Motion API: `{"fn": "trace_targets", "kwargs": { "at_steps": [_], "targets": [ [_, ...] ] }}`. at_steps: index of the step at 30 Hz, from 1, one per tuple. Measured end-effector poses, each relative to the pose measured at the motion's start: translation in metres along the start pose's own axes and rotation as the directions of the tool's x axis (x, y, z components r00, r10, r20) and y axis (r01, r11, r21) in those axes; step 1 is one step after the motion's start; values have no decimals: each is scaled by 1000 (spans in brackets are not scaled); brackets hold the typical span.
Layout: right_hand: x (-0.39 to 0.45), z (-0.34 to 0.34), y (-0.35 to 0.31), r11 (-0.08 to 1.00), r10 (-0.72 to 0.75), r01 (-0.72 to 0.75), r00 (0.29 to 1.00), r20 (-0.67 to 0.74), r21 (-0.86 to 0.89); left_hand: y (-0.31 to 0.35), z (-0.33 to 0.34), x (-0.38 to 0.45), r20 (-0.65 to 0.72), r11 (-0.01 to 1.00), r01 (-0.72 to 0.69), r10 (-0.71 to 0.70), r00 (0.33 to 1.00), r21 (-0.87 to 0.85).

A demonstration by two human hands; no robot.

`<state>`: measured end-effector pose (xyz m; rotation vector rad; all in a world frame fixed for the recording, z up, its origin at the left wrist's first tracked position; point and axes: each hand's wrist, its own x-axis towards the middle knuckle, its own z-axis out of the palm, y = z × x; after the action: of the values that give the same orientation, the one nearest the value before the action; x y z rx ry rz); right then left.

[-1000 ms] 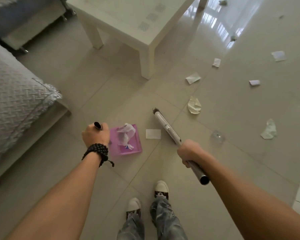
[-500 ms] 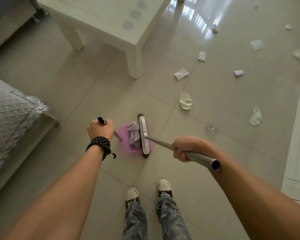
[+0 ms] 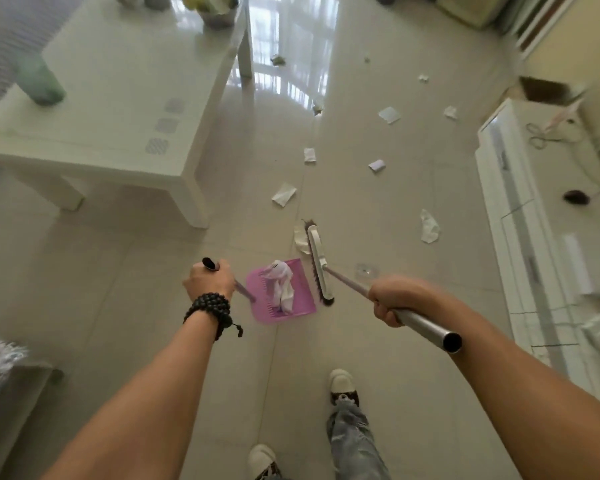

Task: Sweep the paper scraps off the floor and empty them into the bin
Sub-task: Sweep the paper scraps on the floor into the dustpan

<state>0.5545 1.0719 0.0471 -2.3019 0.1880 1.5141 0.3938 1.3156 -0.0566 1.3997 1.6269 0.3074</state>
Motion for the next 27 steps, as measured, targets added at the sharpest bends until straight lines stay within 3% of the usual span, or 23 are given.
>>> {"fn": "trace_targets", "kwargs": {
  "at_steps": [2,8,15,22,27],
  "targets": [
    [10,-31,15,1000,0,2,997,-72,17,12,39,0,29,999,-24,23,999,37],
    [50,-119,46,986,-34,-1,978,-206,-166,75,128,-59,94,984,-137,127,987,113],
    [129,-194,51,958,42,-102,974,-221,-268,108,234,-57,85,954,-207,193,977,216],
    [187,-219,37,944,124,-142,989,-79,-296,129,294,-41,59,929,-225,217,974,295],
    [201,-213,7,985,137,-121,983,125,-127,137,316,-29,147,925,-231,194,970,301]
  ]
}}
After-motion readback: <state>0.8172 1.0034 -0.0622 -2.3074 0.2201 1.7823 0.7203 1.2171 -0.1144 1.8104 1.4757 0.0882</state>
